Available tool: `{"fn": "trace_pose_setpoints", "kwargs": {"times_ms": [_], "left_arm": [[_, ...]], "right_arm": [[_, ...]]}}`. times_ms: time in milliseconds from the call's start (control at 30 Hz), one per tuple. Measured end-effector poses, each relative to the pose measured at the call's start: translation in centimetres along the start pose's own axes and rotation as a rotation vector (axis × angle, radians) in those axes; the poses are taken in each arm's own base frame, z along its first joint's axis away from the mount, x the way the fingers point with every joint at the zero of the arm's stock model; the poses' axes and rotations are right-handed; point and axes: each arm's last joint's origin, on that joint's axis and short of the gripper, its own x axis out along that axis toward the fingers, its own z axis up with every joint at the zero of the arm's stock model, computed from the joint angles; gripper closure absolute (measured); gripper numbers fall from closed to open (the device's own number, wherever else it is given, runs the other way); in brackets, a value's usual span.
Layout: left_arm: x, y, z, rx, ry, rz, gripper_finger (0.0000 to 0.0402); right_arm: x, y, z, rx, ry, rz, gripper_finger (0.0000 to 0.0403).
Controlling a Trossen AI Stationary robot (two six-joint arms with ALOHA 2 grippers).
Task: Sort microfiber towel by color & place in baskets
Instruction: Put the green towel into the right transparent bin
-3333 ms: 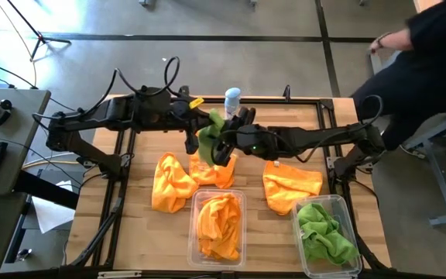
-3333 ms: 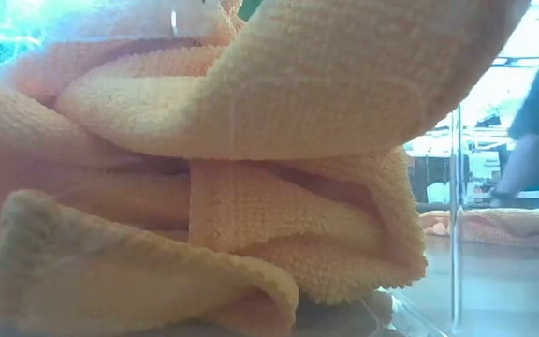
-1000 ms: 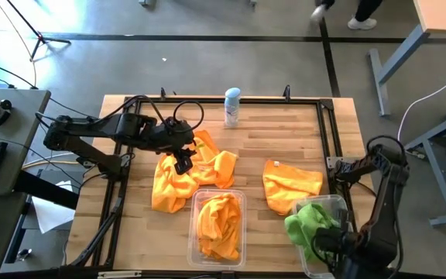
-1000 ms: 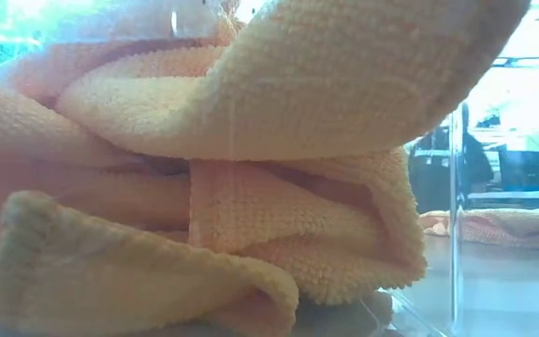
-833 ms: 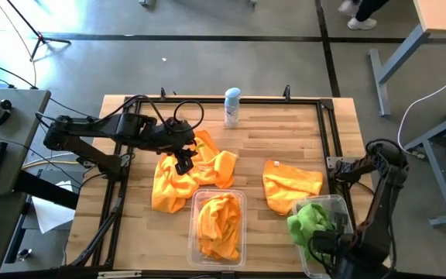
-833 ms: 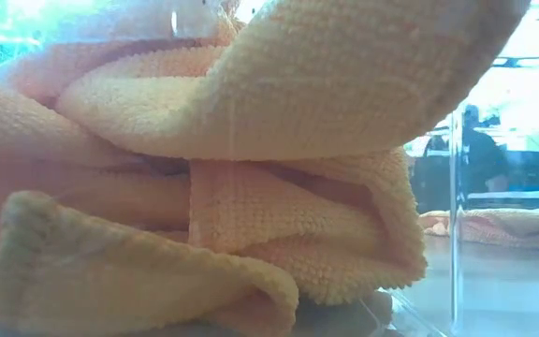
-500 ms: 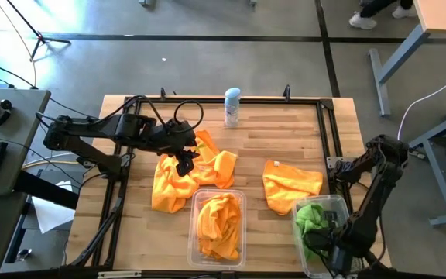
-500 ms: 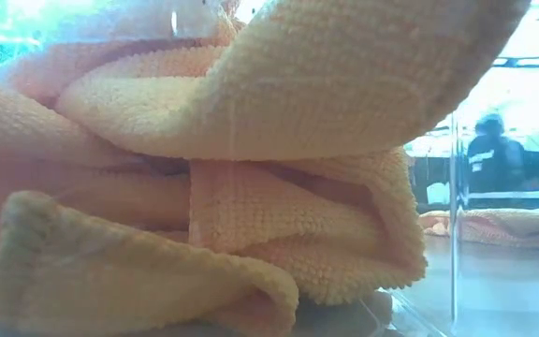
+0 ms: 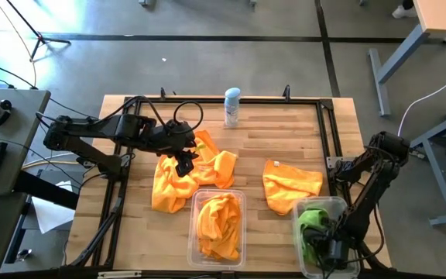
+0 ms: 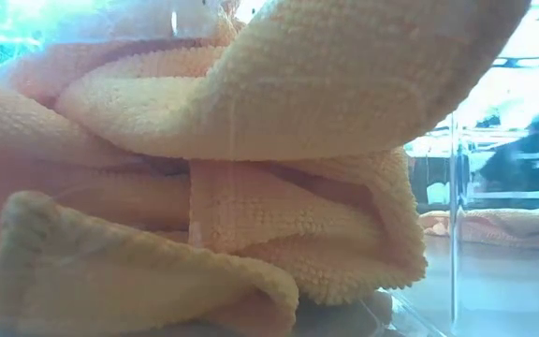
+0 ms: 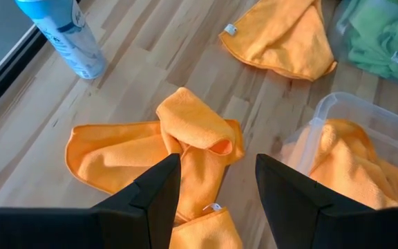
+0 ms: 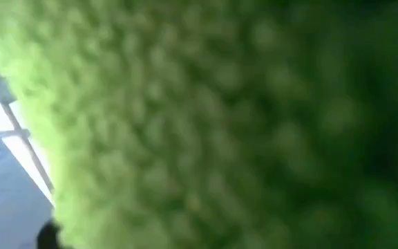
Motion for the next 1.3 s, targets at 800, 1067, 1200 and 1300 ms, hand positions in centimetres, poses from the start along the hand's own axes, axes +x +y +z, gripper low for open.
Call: {"fn": "trace_pose_setpoints", "kwargs": {"times_ms": [800,1067,1200,1300], "left_arm": [[0.0,0.0,0.0,0.046,-0.001,0.000,0.0228],[0.0,0.0,0.0,0.045,-0.004,-0.001,0.0228],[0.0,0.0,0.0,0.045,-0.004,-0.001,0.0228],[0.0,0.0,0.0,0.045,-0.004,-0.001,0.0228]], "right_arm": [[-3.1,-0.6,-0.6,0.143,0.000,0.082,0.0243],[-6.6,-1.8,-0.7,0.287,0.000,0.149,0.0209],[-8.2,-2.6,-0.6,0.354,-0.001,0.174,0.0222],[-9.1,-3.1,-0.7,0.368,0.003,0.190,0.0238]]}}
